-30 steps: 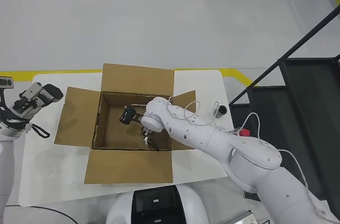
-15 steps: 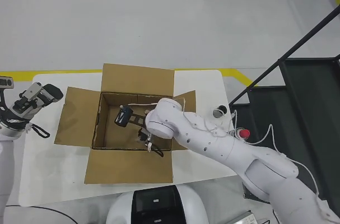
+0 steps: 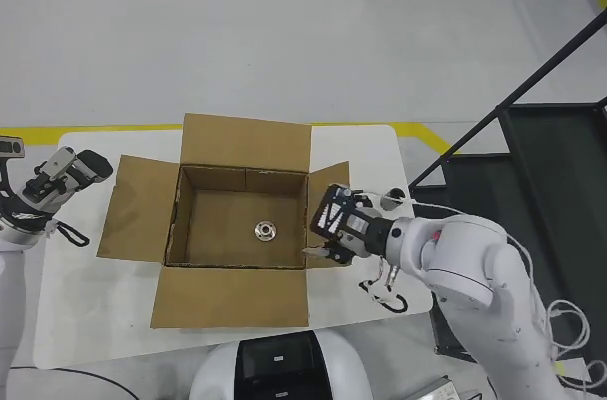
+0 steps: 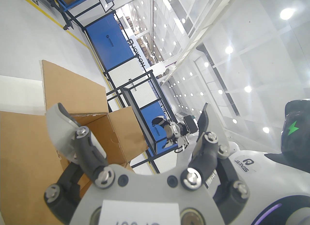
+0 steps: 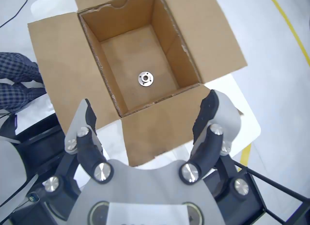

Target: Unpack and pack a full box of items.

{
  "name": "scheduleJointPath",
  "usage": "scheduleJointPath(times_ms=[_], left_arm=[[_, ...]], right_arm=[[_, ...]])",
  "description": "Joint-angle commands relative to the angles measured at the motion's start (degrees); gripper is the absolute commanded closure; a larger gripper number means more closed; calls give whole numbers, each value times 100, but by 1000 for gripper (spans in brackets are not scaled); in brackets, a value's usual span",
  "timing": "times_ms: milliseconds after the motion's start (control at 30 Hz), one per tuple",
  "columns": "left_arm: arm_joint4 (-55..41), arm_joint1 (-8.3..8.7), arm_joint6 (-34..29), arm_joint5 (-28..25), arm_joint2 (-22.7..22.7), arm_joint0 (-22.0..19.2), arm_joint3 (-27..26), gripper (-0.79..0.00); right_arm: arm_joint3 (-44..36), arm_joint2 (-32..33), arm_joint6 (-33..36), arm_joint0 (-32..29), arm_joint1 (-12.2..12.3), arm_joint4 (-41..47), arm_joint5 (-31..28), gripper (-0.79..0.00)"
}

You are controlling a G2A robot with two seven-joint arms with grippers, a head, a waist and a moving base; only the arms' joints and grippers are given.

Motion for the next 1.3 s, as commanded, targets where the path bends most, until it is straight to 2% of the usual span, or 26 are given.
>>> scheduleJointPath(times_ms=[0,133,633,700,867,1033,1167,1267], left_arm=[[0,0,0,0,0,0,0,-785],[0,0,0,0,0,0,0,-785],[0,0,0,0,0,0,0,-785],[0,0,0,0,0,0,0,-785],[0,0,0,0,0,0,0,-785],[0,0,0,0,0,0,0,-785],[0,0,0,0,0,0,0,-785],[0,0,0,0,0,0,0,-785]], right_arm=[[89,730,-630,-568,39,199,-289,-785],[361,1634,-1601,-1323,82,444,-884,-785],[361,1634,-1601,-1323,82,444,-884,-785],[488,1716,-1836,-1371,77,484,-724,-785],[1087,2294,-3101,-1868,61,324,-781,-785],[1744,2738,-5125,-2580,-12,-489,-823,-785],[2320,2691,-6515,-2892,-76,-1228,-544,-785],[2785,2562,-6983,-2870,-109,-1540,-173,-785]])
